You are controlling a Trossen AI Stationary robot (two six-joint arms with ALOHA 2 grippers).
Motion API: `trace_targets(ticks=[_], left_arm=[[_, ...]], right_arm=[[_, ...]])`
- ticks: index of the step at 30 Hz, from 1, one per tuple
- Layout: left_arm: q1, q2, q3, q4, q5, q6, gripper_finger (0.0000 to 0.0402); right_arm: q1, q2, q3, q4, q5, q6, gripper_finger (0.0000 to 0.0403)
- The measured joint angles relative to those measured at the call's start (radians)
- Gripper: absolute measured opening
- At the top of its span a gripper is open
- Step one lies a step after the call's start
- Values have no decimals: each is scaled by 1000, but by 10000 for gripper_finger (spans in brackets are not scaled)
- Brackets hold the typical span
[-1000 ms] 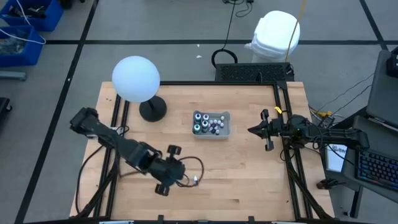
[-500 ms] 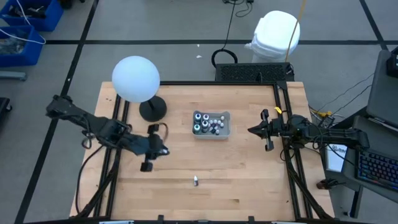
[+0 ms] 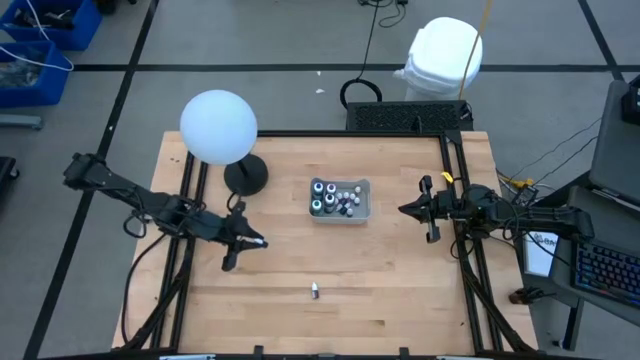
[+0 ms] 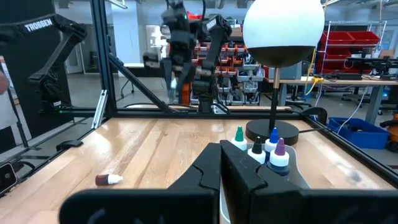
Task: Pick & Place food coloring
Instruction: Put the small green food coloring bottle into the gray bin
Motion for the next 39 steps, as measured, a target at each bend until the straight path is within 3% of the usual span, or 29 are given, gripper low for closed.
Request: trace_targets(ticks=[8,13,23,31,39], left_arm=[[1,-19,-173,210,9,-5,92],[1,-36,-213,247,6,-6,92],[1,-38,-217,238,6,-48,92],[1,-38,-217,269,-49,-74,92],[52,20,-144,279,-142,12,92]], right_arm=[[0,0,0,-3,-1,17,0],[0,0,0,-2,-1,16,0],[0,0,0,-1,-1,19,0],[0,0,0,-1,-2,19,0],[0,0,0,0,4,10,0]])
